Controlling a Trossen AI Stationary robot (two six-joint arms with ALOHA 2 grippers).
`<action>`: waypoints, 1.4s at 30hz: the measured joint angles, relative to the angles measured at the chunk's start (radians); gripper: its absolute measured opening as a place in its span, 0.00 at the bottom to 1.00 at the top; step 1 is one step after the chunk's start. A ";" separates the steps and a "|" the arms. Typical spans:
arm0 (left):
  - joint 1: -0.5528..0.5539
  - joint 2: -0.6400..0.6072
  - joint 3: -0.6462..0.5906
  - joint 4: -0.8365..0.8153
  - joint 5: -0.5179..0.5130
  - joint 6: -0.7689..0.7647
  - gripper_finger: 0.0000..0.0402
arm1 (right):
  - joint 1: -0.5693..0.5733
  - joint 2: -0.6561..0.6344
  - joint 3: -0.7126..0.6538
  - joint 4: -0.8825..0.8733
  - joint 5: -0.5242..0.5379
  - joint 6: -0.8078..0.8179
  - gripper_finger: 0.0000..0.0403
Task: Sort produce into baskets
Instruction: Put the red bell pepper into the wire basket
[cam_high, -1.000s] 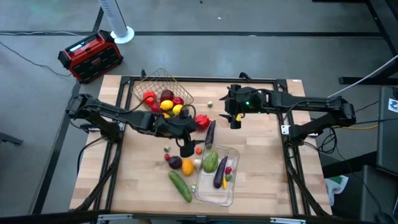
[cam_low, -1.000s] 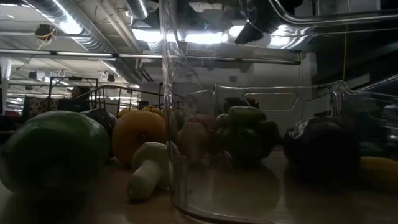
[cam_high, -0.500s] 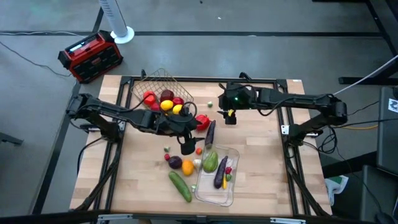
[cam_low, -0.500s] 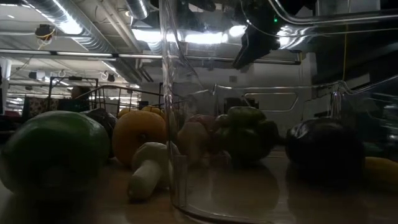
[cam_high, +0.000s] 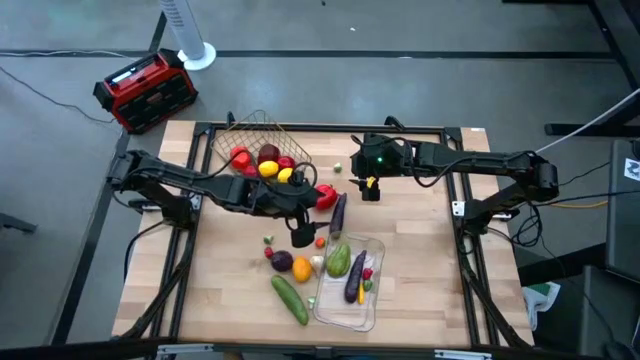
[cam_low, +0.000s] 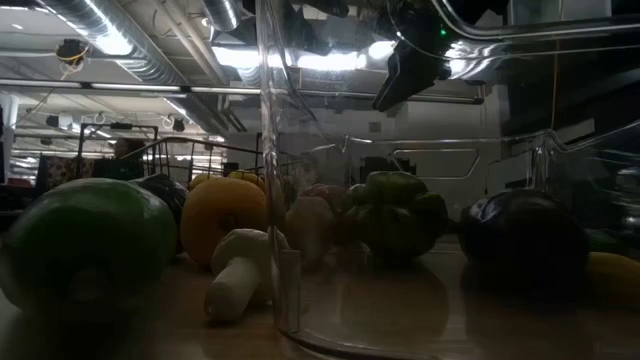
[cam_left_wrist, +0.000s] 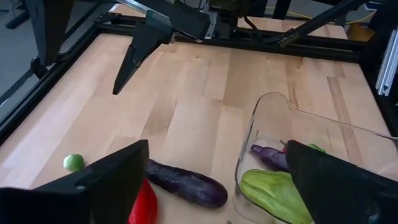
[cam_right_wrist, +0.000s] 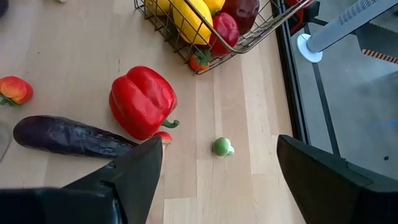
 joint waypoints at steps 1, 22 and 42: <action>0.002 0.003 0.000 0.001 -0.004 0.000 0.96 | 0.000 0.000 0.000 0.000 0.000 0.000 0.78; 0.060 0.079 -0.014 -0.046 -0.043 -0.009 0.98 | 0.000 0.000 0.000 -0.011 0.000 0.000 0.78; 0.163 0.256 -0.014 -0.015 -0.089 -0.057 0.98 | 0.000 -0.001 0.000 -0.008 0.000 0.000 0.78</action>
